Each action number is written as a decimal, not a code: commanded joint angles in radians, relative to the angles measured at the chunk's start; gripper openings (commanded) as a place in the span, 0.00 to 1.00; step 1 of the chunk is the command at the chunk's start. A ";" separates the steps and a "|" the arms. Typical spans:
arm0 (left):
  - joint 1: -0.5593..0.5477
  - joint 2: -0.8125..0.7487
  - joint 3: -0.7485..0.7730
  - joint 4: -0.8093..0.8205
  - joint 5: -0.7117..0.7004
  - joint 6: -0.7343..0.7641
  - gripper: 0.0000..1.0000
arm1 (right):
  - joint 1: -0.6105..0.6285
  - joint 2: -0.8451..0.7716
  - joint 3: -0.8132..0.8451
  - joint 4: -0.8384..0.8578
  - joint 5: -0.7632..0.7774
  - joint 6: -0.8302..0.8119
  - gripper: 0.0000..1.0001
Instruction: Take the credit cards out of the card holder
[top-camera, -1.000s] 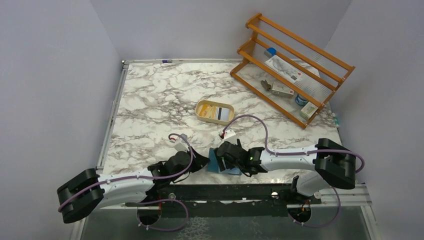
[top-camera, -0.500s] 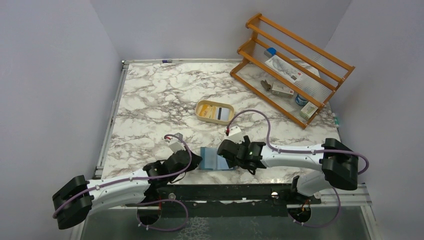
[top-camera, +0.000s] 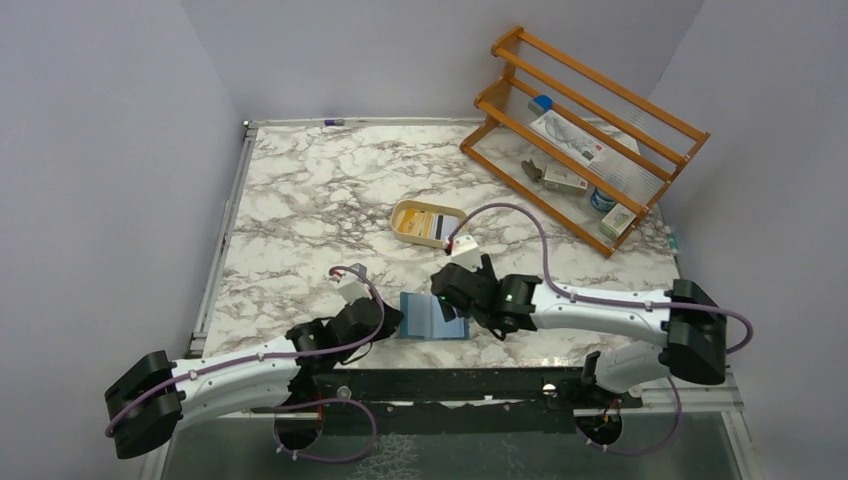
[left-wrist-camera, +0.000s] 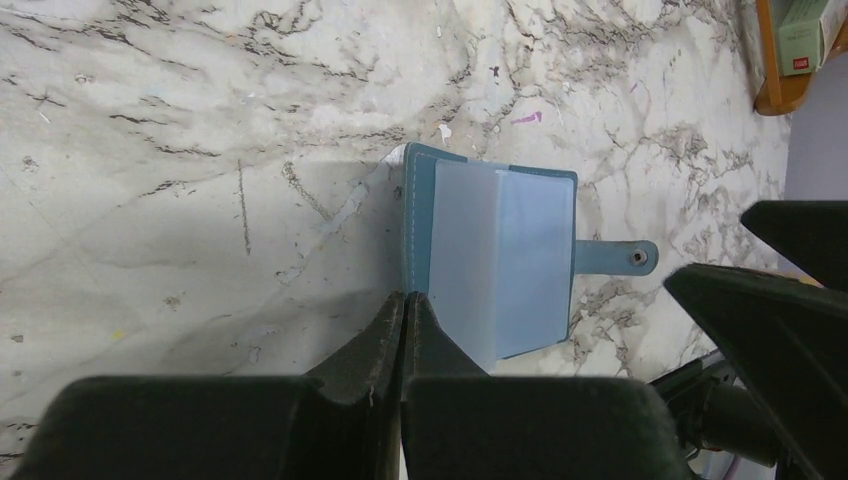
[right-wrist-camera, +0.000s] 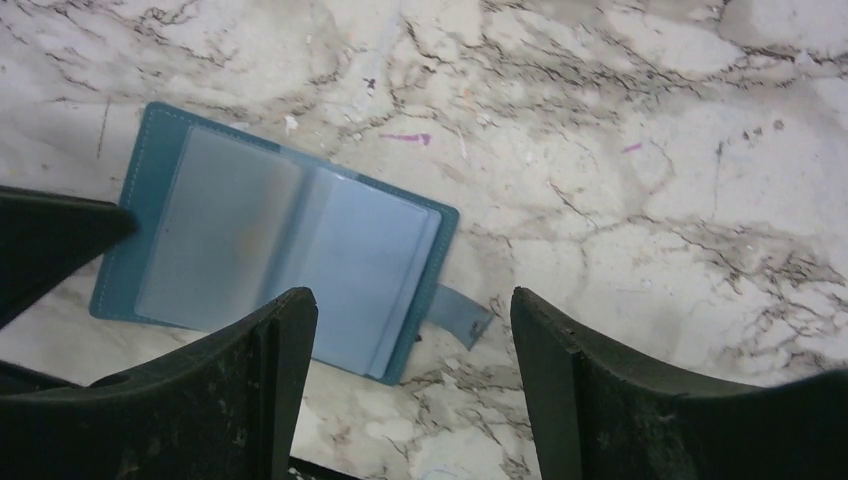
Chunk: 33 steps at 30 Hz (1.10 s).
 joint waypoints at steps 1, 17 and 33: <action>0.002 -0.010 0.046 -0.056 -0.048 -0.008 0.00 | 0.015 0.170 0.088 0.077 -0.021 -0.063 0.77; 0.002 0.001 0.117 -0.130 -0.054 0.023 0.00 | 0.015 0.317 0.163 0.337 -0.188 -0.128 0.77; 0.002 -0.028 0.102 -0.144 -0.059 0.017 0.00 | 0.016 0.364 0.109 0.348 -0.198 -0.073 0.77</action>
